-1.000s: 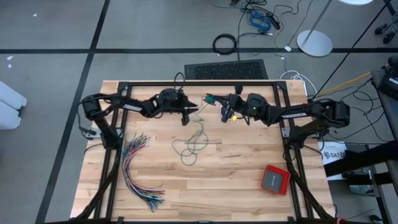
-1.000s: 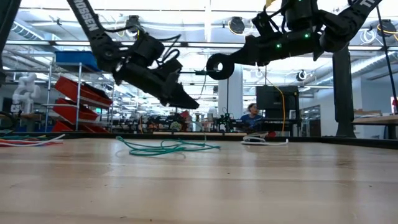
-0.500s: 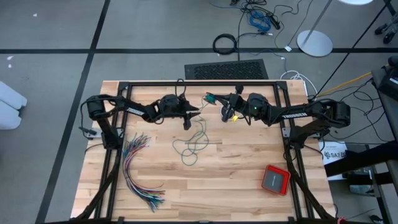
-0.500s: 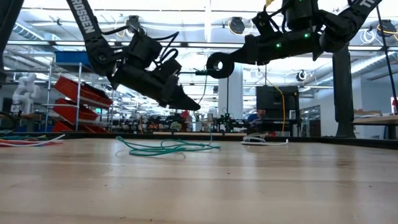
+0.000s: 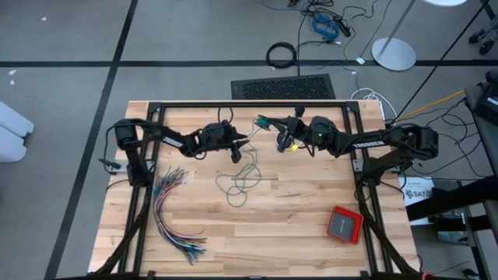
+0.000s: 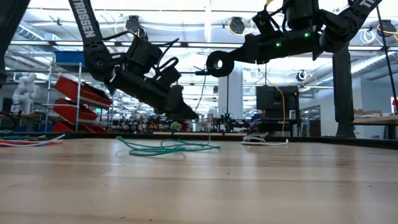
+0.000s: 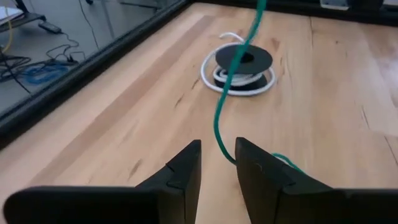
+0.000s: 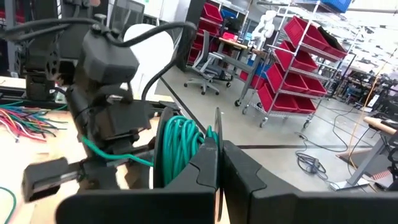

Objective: Coil cords
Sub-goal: Coil the green wire onto the spool

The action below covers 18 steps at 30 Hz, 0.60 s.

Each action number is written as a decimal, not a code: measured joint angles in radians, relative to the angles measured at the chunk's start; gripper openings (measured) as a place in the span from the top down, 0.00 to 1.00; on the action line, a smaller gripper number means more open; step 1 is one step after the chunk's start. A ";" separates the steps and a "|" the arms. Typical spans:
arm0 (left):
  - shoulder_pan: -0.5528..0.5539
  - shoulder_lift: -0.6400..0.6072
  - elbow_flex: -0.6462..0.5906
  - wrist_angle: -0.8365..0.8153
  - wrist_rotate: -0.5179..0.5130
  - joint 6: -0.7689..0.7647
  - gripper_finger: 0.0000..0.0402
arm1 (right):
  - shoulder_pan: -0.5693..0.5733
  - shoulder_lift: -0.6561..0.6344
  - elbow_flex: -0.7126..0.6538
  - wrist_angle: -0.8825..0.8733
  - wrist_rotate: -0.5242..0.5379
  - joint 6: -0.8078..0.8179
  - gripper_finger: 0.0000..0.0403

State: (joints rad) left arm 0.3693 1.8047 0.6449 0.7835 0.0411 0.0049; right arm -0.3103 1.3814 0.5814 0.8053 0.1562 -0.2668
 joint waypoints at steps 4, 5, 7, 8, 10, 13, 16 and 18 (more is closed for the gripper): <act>-0.012 0.043 0.000 0.052 -0.029 -0.020 0.74 | 0.000 0.000 0.000 0.007 0.000 0.000 1.00; -0.012 0.046 -0.001 0.059 -0.033 -0.024 0.74 | 0.000 0.000 0.000 0.007 0.000 0.000 1.00; -0.011 0.050 0.000 0.077 -0.044 -0.026 0.74 | 0.000 0.000 0.000 0.006 0.000 0.000 1.00; -0.011 0.050 0.000 0.077 -0.048 -0.027 0.74 | 0.000 0.000 0.000 0.006 0.000 0.000 1.00; -0.012 0.051 0.000 0.078 -0.053 -0.027 0.74 | 0.000 0.000 0.000 0.006 0.000 0.000 1.00; -0.012 0.051 0.000 0.086 -0.054 -0.026 0.77 | 0.000 0.000 0.000 0.005 0.000 -0.002 1.00; -0.012 0.051 0.000 0.101 -0.054 -0.027 0.83 | 0.000 0.000 0.000 0.005 0.000 -0.007 1.00; -0.012 0.051 0.000 0.104 -0.054 -0.027 0.87 | 0.000 0.000 0.000 0.003 -0.001 -0.007 1.00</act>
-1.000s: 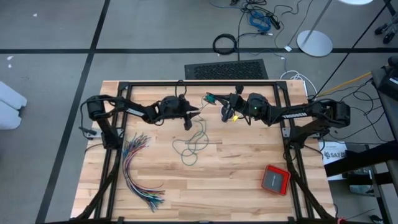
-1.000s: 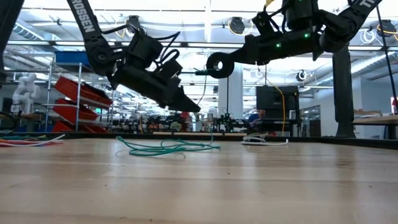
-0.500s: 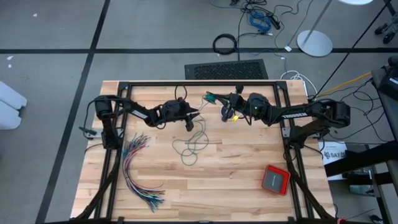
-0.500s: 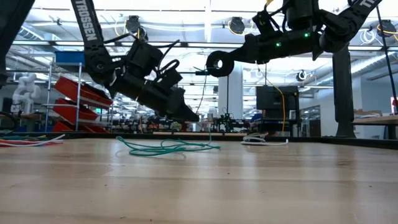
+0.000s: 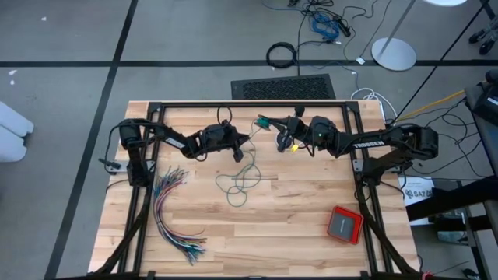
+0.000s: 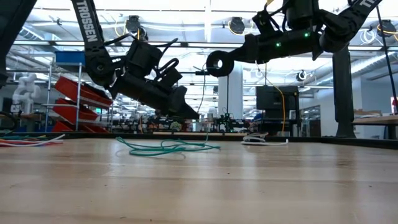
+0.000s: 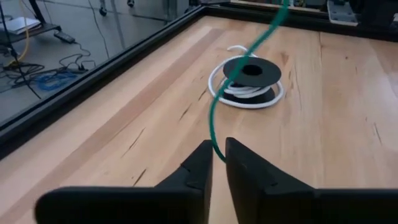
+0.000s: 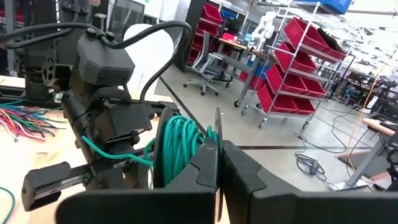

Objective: Coil cords
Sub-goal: Coil the green wire onto the spool

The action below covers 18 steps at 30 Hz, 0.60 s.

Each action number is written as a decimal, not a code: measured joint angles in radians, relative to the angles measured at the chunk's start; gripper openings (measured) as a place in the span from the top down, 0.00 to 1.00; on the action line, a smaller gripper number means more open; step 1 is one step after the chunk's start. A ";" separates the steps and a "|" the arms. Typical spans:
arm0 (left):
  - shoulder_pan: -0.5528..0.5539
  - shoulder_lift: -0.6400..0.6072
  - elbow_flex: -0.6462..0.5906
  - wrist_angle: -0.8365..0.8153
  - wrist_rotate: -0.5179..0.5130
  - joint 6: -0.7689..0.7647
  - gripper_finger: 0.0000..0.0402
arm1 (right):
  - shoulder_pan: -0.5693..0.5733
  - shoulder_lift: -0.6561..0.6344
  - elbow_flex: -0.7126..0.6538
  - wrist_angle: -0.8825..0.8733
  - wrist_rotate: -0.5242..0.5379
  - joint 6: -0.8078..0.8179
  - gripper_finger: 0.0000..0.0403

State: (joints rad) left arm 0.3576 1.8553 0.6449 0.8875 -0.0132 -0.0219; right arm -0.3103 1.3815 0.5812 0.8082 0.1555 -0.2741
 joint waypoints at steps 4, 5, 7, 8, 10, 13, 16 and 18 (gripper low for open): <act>0.000 0.000 0.000 0.012 0.000 0.000 0.93 | 0.000 0.000 0.000 -0.010 -0.003 0.000 1.00; 0.000 0.000 0.000 0.015 0.000 0.000 0.94 | 0.000 0.000 0.000 -0.012 -0.003 0.000 1.00; 0.000 0.000 0.000 0.022 0.000 0.001 0.95 | 0.000 0.000 0.000 -0.016 -0.004 0.000 1.00; 0.000 0.000 0.000 0.023 0.000 0.001 0.96 | 0.000 0.000 0.000 -0.018 -0.004 0.000 1.00; 0.000 0.000 0.000 0.019 0.000 0.001 0.96 | 0.000 0.000 0.000 -0.020 -0.004 0.001 1.00; 0.000 0.000 0.000 0.019 0.000 0.009 0.97 | 0.000 0.000 0.000 -0.025 -0.004 0.002 1.00; 0.000 0.000 0.000 0.018 0.003 0.010 0.97 | 0.000 0.000 0.000 -0.028 -0.004 0.004 1.00; 0.000 0.000 0.000 0.018 0.004 0.011 0.97 | 0.000 0.000 0.000 -0.028 -0.004 0.011 1.00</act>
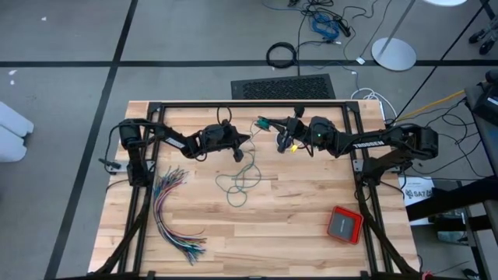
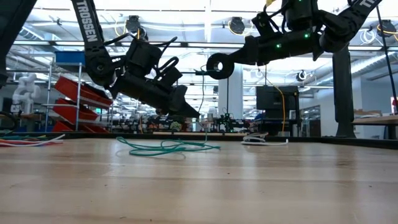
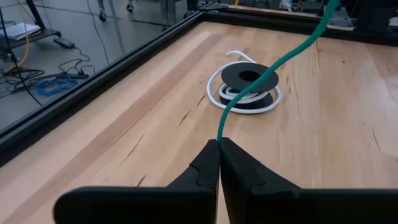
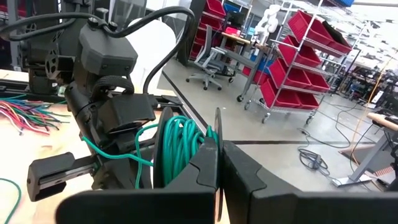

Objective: Coil cords
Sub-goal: Coil the green wire onto the spool

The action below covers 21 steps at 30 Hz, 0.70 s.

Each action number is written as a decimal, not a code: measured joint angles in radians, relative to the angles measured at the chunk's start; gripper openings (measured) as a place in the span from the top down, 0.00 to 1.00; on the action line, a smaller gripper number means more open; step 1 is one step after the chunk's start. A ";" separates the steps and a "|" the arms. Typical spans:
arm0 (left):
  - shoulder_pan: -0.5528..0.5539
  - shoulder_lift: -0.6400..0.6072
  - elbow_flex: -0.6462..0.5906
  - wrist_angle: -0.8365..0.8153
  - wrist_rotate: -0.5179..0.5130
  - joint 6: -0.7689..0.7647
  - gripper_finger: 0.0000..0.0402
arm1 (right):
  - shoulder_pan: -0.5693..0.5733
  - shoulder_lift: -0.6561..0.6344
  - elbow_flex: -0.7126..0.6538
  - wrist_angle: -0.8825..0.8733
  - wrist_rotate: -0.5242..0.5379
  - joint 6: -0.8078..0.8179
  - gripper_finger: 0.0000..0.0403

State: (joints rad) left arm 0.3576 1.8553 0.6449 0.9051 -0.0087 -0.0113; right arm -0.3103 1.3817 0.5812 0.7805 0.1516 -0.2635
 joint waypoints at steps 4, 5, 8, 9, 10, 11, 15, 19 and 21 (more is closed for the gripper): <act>0.000 0.000 0.000 0.000 0.002 0.018 0.97 | 0.000 0.000 0.000 0.001 0.000 0.008 1.00; 0.000 0.000 0.000 0.000 0.002 0.019 0.97 | 0.000 0.000 0.000 0.002 0.000 0.008 1.00; 0.000 0.000 0.000 0.002 0.003 0.019 0.97 | 0.000 0.000 0.000 0.006 0.000 0.016 1.00; 0.000 0.000 0.002 0.001 0.003 0.019 0.97 | 0.000 0.000 0.000 0.007 0.000 0.016 1.00; 0.000 0.000 0.006 -0.001 0.003 0.019 0.97 | 0.000 0.000 0.000 0.009 0.000 0.016 1.00; 0.000 0.000 0.012 -0.001 0.004 0.018 0.97 | 0.000 0.000 0.000 0.010 0.000 0.016 1.00; 0.000 0.000 0.034 -0.006 0.004 0.017 0.97 | 0.000 0.000 0.000 0.035 0.001 0.019 0.99; 0.000 0.000 0.055 -0.030 -0.009 0.016 0.98 | 0.000 0.000 0.000 0.063 0.001 0.042 0.98; 0.000 0.009 0.066 -0.032 -0.011 0.015 0.99 | 0.000 0.000 0.000 0.069 0.001 0.042 0.98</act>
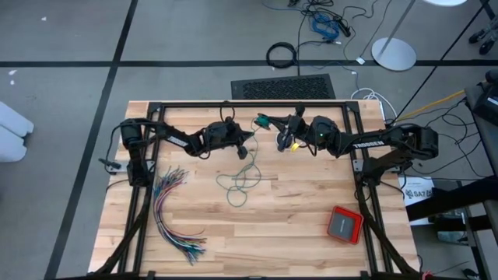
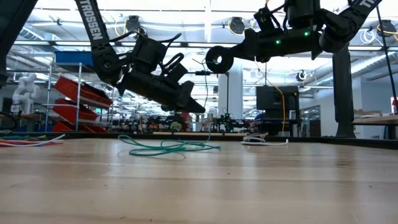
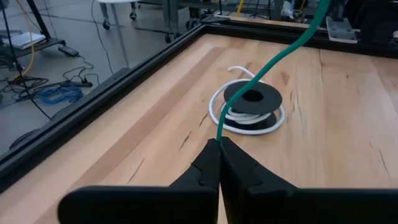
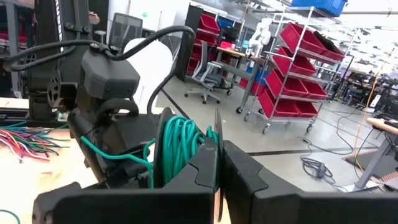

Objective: Coil cords
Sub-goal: Coil the green wire onto the spool

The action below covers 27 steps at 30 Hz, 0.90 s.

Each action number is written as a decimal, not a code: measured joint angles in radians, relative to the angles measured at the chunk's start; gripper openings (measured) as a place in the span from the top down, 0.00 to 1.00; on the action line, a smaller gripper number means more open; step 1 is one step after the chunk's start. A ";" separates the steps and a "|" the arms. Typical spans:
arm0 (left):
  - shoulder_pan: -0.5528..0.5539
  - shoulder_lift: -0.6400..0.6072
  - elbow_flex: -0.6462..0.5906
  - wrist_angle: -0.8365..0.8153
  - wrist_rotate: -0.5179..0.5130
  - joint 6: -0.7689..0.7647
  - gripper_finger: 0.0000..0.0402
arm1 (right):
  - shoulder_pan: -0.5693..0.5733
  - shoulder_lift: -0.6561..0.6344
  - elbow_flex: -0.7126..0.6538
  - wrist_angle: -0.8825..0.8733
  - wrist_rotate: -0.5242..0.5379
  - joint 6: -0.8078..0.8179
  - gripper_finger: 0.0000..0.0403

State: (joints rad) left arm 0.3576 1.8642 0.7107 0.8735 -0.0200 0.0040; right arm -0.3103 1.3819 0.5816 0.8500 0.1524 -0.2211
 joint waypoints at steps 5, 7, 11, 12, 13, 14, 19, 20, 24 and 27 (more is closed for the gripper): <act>-0.005 0.032 0.040 -0.002 -0.001 -0.034 1.00 | 0.000 0.000 0.000 -0.001 0.000 0.002 0.98; -0.011 0.052 0.069 0.000 -0.002 -0.048 1.00 | 0.000 0.000 0.000 0.000 0.000 0.014 0.98; -0.021 0.078 0.123 0.000 -0.008 -0.052 1.00 | 0.000 0.000 0.000 0.014 0.000 0.026 0.98; -0.021 0.078 0.131 -0.005 -0.008 -0.052 1.00 | 0.000 0.000 0.000 0.016 0.000 0.027 0.98; -0.020 0.078 0.146 -0.005 -0.010 -0.052 1.00 | 0.000 0.000 0.000 0.016 0.000 0.033 0.98; -0.020 0.078 0.159 0.000 -0.015 -0.052 1.00 | 0.000 0.000 0.000 0.017 0.000 0.040 0.98; -0.017 0.078 0.211 0.001 -0.021 -0.057 1.00 | 0.004 0.000 0.000 0.023 0.000 0.053 0.98; -0.015 0.077 0.213 0.002 -0.021 -0.053 1.00 | 0.004 0.000 0.000 0.021 0.000 0.053 0.98; -0.010 0.074 0.211 -0.053 -0.018 -0.052 1.00 | 0.005 0.001 0.000 0.000 0.000 0.053 0.99; -0.009 0.072 0.203 -0.097 -0.019 -0.051 1.00 | 0.005 0.001 0.000 -0.006 0.000 0.053 0.99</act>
State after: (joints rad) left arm 0.3489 1.9363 0.9141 0.7761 -0.0395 -0.0471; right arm -0.3058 1.3827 0.5816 0.8440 0.1524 -0.1680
